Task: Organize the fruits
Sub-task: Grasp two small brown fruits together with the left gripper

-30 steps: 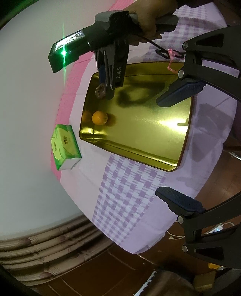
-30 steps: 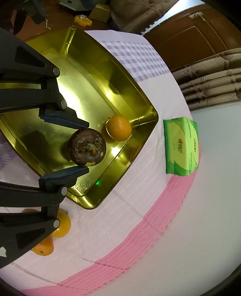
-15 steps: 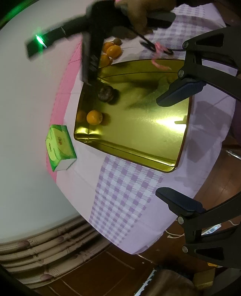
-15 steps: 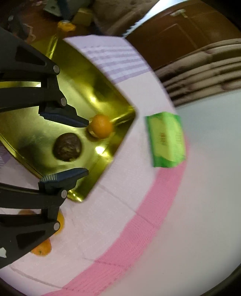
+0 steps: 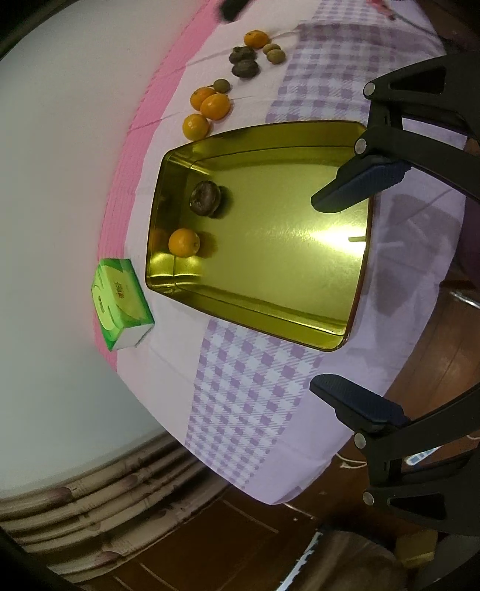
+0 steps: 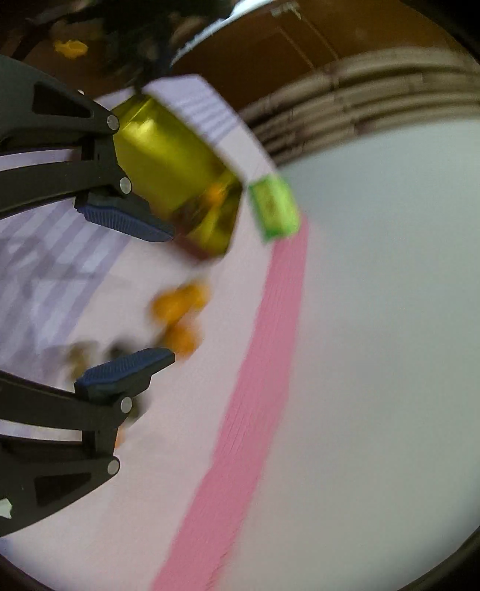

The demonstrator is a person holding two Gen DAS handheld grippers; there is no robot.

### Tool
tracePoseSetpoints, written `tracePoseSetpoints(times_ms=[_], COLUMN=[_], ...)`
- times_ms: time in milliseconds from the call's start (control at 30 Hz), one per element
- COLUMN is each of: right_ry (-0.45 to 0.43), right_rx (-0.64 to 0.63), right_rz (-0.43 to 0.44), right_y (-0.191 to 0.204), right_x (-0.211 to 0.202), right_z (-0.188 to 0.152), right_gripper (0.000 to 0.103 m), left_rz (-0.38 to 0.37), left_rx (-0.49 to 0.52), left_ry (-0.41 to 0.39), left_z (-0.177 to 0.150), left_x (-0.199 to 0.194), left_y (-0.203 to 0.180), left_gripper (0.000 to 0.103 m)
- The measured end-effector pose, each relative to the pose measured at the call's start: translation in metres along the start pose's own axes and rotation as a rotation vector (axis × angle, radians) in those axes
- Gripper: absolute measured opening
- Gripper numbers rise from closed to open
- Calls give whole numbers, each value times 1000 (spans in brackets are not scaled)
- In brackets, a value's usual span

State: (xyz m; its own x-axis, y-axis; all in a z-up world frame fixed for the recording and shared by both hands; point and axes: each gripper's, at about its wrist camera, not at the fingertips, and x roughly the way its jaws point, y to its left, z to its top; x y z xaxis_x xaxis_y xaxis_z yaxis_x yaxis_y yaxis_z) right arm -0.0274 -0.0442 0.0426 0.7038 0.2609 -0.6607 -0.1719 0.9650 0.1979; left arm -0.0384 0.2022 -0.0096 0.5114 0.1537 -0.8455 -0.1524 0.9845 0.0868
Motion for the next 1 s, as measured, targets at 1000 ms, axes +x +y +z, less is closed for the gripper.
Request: tracePoseSetpoints(times_ms=[1000], right_ry=[90], right_rx=[269], right_rz=[-273], right_y=[-152], right_x=[-1], right_z=[-120], right_gripper=[88], left_rz=[-535], left_rx=[387], left_ry=[90], left_z=[36], left_x=[14], left_y=[-233], left_gripper=[88])
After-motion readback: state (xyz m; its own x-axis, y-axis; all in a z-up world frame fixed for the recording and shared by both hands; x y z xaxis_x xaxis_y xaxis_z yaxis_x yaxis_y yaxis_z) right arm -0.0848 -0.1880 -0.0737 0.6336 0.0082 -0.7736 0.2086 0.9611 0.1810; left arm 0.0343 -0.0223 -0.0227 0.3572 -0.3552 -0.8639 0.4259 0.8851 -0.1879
